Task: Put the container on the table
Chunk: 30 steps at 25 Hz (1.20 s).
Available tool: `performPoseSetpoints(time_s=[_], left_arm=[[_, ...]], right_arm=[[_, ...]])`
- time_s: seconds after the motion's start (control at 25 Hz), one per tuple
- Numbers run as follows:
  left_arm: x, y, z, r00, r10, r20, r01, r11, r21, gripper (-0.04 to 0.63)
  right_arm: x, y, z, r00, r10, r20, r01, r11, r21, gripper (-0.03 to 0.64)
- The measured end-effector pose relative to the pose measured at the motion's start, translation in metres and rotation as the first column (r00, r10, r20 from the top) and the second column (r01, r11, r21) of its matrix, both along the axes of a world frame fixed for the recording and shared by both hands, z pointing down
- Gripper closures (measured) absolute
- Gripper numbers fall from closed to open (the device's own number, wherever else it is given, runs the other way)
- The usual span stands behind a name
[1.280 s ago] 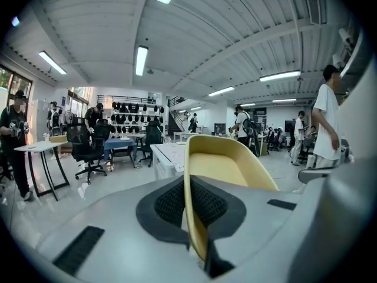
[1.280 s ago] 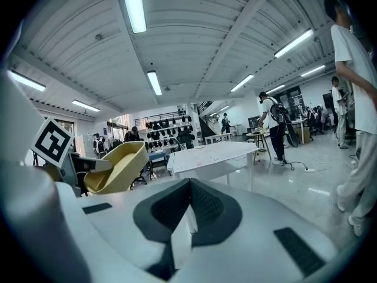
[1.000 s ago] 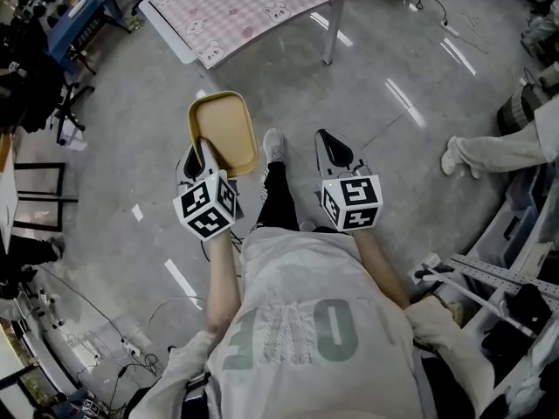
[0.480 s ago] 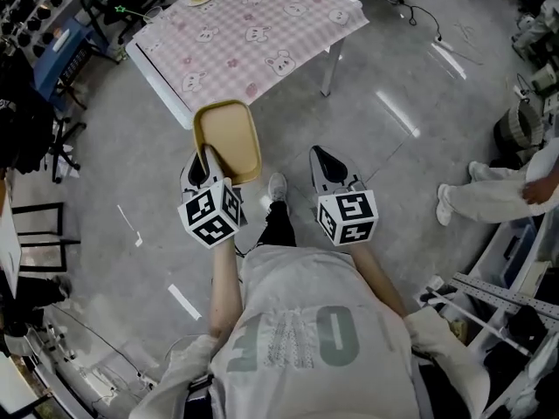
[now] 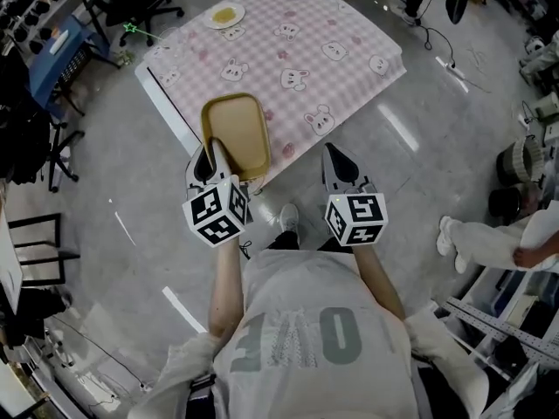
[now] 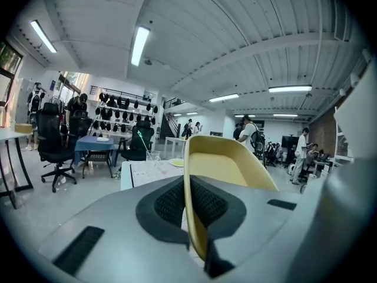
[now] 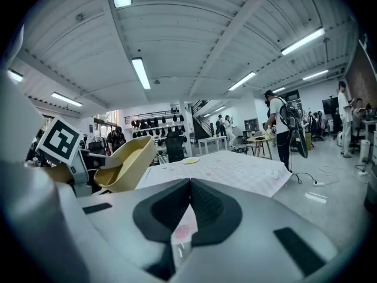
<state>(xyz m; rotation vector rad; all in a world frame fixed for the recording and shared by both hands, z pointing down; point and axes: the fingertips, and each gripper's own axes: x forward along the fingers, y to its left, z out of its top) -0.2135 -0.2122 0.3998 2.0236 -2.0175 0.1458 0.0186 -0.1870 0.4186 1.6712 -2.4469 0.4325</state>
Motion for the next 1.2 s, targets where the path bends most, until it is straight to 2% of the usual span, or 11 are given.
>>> performPoseSetpoints(time_s=[0.16, 0.32, 0.68, 0.92, 1.2], left_arm=[[-0.014, -0.028, 0.006, 1.0, -0.007, -0.012, 0.006, 1.0, -0.014, 0.566], [-0.012, -0.043, 0.016, 1.0, -0.014, -0.018, 0.013, 0.999, -0.042, 0.566], [-0.017, -0.062, 0.025, 0.997, -0.07, -0.02, 0.069, 0.996, -0.059, 0.566], [-0.012, -0.073, 0.011, 0.996, -0.084, -0.005, 0.084, 0.996, -0.016, 0.566], [-0.025, -0.075, 0.013, 0.994, -0.106, -0.015, 0.106, 0.994, 0.009, 0.566]], right_arm=[[-0.012, -0.03, 0.007, 1.0, 0.0, -0.021, 0.0, 1.0, -0.025, 0.588], [-0.017, -0.053, 0.018, 0.999, -0.027, -0.026, 0.025, 0.997, -0.066, 0.588], [-0.039, -0.099, 0.014, 0.992, -0.123, -0.015, 0.122, 0.992, -0.037, 0.588], [-0.035, -0.114, 0.012, 0.991, -0.134, -0.007, 0.134, 0.99, -0.037, 0.588], [-0.041, -0.119, 0.016, 0.99, -0.142, -0.009, 0.141, 0.989, -0.032, 0.588]])
